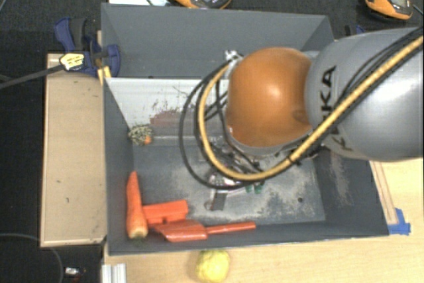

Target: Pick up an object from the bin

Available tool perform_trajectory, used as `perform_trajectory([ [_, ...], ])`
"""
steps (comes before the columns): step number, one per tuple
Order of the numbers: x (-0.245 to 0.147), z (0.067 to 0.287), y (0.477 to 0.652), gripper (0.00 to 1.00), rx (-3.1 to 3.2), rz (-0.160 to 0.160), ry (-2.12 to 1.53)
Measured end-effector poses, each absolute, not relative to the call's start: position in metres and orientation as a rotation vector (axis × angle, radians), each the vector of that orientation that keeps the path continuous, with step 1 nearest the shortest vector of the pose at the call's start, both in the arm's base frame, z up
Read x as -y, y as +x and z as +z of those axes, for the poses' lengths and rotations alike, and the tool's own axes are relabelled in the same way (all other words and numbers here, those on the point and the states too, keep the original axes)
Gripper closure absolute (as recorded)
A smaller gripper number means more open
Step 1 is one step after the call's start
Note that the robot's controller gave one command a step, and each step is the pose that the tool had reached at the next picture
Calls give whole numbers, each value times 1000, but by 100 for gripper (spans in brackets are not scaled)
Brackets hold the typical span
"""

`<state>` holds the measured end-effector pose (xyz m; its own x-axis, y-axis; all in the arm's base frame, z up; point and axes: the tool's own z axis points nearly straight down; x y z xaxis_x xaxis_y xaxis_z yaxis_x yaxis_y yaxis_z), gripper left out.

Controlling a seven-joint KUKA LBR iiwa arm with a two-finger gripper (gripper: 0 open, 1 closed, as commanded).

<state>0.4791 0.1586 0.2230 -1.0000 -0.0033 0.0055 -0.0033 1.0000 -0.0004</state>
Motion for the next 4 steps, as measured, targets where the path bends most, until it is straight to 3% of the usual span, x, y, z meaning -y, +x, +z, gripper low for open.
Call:
perform_trajectory([
  [1,-158,227,481,0,3144,-2,-4],
  [2,-199,131,480,0,3133,-3,298],
  [3,-227,155,478,0,3131,-4,340],
  [4,-248,106,481,0,3131,-8,384],
])
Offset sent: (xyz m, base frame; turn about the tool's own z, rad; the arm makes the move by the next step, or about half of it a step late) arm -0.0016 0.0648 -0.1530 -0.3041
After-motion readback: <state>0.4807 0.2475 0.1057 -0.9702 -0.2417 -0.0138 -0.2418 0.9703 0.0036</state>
